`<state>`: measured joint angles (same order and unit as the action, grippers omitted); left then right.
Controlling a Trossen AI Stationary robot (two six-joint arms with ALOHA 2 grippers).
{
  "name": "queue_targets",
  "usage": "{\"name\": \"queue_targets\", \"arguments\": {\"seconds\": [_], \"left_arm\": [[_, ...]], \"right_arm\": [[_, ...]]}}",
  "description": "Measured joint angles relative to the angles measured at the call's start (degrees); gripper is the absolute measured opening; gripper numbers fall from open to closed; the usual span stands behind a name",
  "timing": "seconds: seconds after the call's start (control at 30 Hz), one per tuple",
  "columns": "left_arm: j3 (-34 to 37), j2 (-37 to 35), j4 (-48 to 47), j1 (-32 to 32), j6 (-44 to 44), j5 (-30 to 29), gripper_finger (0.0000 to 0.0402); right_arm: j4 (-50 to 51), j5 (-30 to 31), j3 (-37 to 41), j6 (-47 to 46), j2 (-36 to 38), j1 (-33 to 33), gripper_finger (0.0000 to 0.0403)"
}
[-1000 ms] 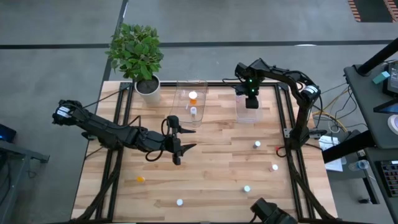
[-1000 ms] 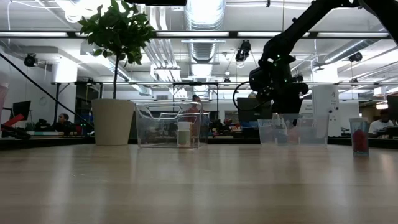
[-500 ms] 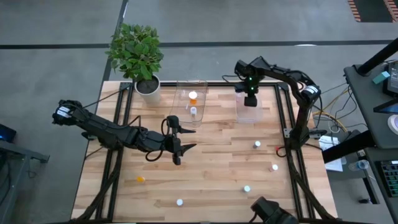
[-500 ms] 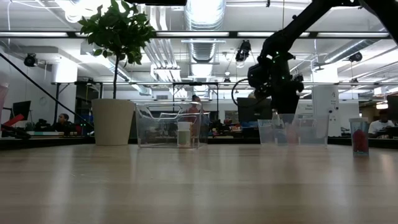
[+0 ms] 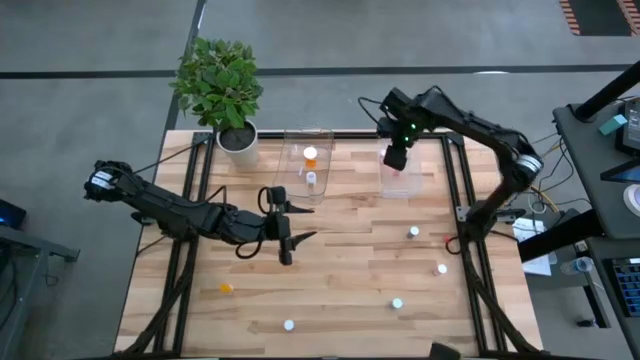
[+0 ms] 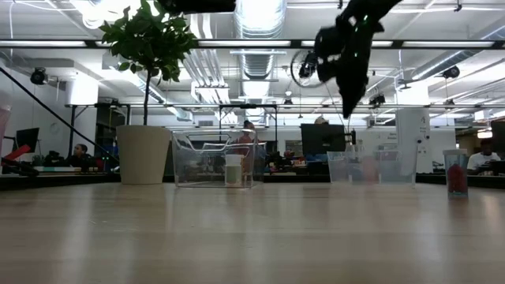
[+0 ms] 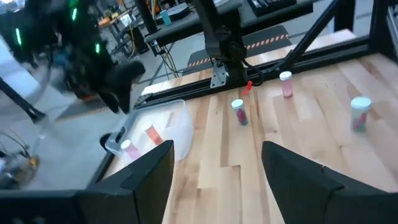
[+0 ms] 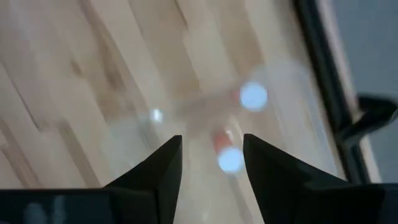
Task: Pick and place medicine bottles into bin by pill shape (circle, oval)
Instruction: Put the orange tablet pill bottle into the right transparent bin
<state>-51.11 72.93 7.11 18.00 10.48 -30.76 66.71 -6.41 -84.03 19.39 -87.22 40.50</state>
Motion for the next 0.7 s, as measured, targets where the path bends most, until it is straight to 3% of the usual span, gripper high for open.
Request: {"name": "queue_targets", "arguments": {"seconds": [0.47,0.7], "left_arm": [[0.0,0.0,-0.76,0.09,-17.9,0.32,0.0226],[-0.02,0.09,-3.56,0.09,-26.62,1.29,0.0226]], "right_arm": [[-27.53,0.43,19.9,-7.67,24.34,-23.3,0.0143],[-47.81,0.48,34.16,-8.15,32.51,-30.26,0.0141]]}}
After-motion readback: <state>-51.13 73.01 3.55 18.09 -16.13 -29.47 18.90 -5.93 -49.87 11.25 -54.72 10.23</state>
